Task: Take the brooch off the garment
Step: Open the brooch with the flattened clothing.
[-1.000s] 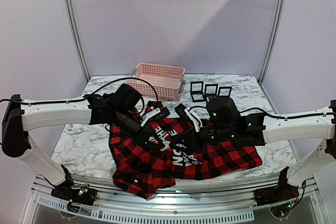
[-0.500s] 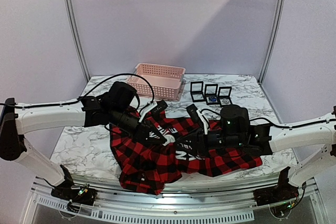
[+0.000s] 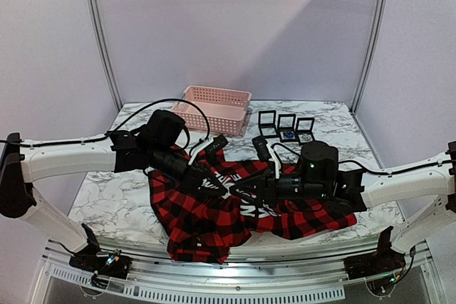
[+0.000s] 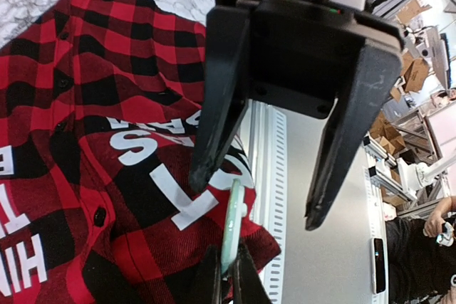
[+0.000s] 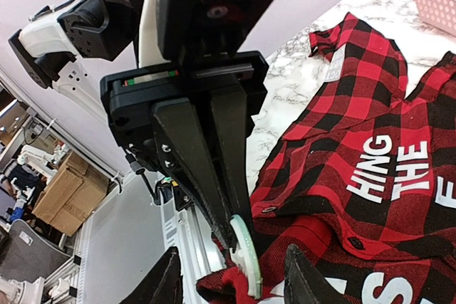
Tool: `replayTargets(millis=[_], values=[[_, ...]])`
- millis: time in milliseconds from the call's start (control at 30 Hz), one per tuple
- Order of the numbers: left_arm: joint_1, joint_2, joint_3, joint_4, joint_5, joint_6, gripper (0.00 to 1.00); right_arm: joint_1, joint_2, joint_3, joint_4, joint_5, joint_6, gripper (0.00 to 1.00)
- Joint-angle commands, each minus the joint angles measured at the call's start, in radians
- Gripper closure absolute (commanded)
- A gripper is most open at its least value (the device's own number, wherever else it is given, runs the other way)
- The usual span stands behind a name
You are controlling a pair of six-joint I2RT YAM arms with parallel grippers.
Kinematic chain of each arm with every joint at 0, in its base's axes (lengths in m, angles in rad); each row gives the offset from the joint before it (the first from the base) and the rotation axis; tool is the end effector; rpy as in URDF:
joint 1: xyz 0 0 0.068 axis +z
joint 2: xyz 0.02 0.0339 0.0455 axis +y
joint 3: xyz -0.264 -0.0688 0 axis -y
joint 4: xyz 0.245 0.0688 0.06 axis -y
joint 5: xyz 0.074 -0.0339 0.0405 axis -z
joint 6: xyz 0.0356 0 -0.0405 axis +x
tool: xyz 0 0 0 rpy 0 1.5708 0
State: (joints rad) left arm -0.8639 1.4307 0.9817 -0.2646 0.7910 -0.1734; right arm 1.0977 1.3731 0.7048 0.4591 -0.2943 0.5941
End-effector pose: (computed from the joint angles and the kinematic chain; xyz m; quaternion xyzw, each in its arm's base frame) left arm 0.1787 -0.2482 0.2578 0.4347 0.7356 -0.4944 0.1594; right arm 0.1290 0.2747 0.2452 -0.2809 0.7214 0.5416 0.3275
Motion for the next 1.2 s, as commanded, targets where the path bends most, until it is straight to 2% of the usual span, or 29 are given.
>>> replayTargets(millis=[0,233,500,1000,1167], values=[[-0.007,-0.009,-0.005,0.045,0.064,-0.015,1.00,0.006,0.023,-0.033,0.032,-0.038,0.022,0.53],[0.006,-0.014,-0.004,0.039,0.077,-0.009,1.00,0.005,0.023,-0.050,0.033,-0.040,0.042,0.54],[0.006,-0.015,-0.003,0.034,0.086,-0.005,1.00,0.005,0.030,-0.042,0.054,-0.032,0.045,0.71],[0.010,-0.020,-0.002,0.032,0.082,-0.003,1.00,0.004,0.063,-0.051,0.079,-0.052,0.066,0.86],[0.011,-0.021,-0.002,0.025,0.082,0.005,1.00,0.003,0.073,-0.063,0.097,-0.050,0.083,0.97]])
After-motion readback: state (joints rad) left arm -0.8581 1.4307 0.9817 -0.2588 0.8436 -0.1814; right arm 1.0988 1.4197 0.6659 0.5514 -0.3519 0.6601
